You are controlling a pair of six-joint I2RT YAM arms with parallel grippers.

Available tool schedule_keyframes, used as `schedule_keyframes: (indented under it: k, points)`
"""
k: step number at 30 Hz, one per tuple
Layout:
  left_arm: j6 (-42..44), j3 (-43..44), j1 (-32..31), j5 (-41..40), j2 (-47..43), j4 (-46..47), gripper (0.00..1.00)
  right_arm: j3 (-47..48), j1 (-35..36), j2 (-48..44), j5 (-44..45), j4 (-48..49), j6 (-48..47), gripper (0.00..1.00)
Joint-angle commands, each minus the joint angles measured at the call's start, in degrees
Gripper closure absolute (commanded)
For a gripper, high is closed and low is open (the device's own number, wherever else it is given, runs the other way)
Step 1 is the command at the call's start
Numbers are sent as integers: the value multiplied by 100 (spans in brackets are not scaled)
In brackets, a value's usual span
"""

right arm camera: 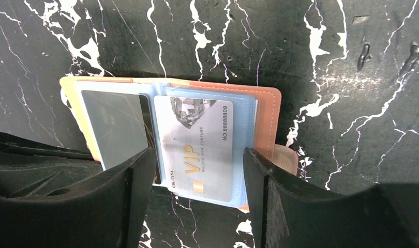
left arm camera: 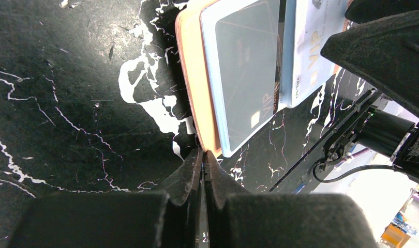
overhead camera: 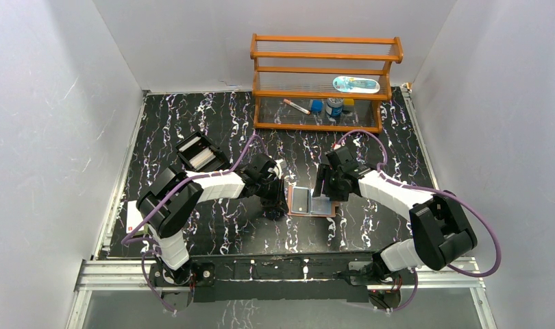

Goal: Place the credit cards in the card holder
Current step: Insert the credit card into the card holder.

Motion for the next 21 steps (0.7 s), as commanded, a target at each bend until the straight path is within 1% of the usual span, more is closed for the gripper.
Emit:
schedule_keyframes:
  k: [1,11,21]
  points:
    - [78,72,-33,-167,-159,-320,100,47,-31,0,181,-45,-87,29]
    - [53,36,-44,-174,-173,-311,100,-122,-35,65,-269,334,-58,30]
    - [38,14,-73,-202,-176,-311,100,-370,-70,-139,-1042,971,187,32]
